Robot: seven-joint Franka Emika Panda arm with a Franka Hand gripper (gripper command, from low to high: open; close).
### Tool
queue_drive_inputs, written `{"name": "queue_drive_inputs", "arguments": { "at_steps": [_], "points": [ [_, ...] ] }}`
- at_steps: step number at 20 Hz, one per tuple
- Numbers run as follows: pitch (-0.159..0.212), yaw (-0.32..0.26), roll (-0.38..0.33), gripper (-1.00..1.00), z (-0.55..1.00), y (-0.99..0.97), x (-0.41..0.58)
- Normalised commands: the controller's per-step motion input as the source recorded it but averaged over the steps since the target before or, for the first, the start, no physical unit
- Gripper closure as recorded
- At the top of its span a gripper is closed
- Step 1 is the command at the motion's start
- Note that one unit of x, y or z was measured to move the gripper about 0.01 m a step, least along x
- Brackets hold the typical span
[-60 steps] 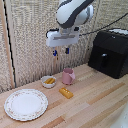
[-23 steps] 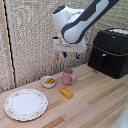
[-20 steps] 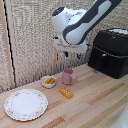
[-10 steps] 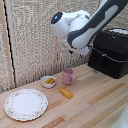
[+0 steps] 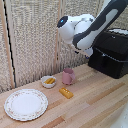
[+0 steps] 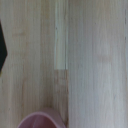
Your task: Extend the gripper towards the air fryer handle. Grasp the air fryer handle and pull it to open the air fryer. Release the air fryer handle and move the gripper to the bread. Grasp the bread with the gripper and move it to the air fryer basket. Release the bread inside the air fryer and retract the gripper.
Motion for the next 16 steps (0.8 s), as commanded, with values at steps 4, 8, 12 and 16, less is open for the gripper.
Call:
{"name": "queue_drive_inputs", "arguments": {
  "at_steps": [4, 8, 12, 16],
  "points": [
    [0.0, -0.001, -0.036, -1.0, -0.3, -0.54, -0.027],
    [0.0, 0.047, -0.055, -1.0, -0.25, -0.56, 0.009],
    [-0.014, 0.074, -0.037, -1.0, -0.14, -0.57, 0.121],
    [-0.019, 0.084, -0.054, -1.0, -0.09, -0.53, 0.148]
  ]
}}
